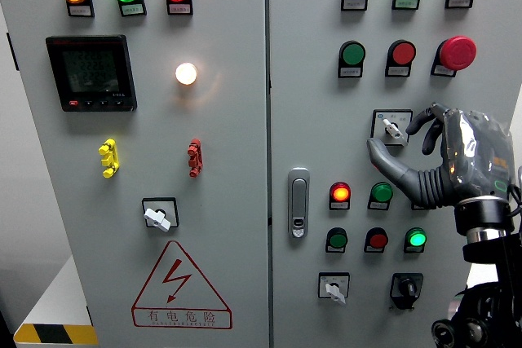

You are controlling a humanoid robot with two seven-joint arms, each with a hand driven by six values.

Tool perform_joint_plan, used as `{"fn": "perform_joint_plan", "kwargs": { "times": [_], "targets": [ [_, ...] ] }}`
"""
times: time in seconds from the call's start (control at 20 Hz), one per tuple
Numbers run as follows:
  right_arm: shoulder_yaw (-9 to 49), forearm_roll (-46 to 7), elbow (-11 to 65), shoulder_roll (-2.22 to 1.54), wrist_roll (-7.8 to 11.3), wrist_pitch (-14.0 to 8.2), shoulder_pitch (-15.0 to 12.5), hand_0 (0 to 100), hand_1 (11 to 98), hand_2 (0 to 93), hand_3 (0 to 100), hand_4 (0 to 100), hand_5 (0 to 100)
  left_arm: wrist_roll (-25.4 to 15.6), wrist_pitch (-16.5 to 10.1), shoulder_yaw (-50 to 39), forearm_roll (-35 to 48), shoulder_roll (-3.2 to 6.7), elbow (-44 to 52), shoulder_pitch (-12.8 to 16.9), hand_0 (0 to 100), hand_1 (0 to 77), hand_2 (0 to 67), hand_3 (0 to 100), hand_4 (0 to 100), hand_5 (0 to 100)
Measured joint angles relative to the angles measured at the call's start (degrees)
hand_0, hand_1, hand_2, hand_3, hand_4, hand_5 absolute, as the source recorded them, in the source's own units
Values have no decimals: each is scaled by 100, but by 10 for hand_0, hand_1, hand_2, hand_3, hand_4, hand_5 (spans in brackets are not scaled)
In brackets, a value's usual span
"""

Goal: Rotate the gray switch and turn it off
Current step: 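Close the right hand's fingers around the white switch knob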

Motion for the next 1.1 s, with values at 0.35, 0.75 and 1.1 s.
{"fn": "perform_joint_plan", "kwargs": {
  "times": [0.35, 0.75, 1.1],
  "targets": [
    [72, 2, -84, 2, 36, -62, 15, 0, 347, 638, 891, 972, 1000, 0, 0, -2, 0, -1, 0, 0, 887, 0, 134, 187, 82, 109],
    [87, 2, -184, 11, 46, -116, 10, 0, 344, 640, 903, 969, 1000, 0, 0, 0, 1, -1, 0, 0, 888, 0, 134, 187, 82, 109],
    [94, 2, -251, 11, 30, -124, 8, 0, 341, 651, 912, 971, 1000, 0, 0, -4, -3, -2, 0, 0, 887, 0, 134, 187, 82, 109]
  ]
}}
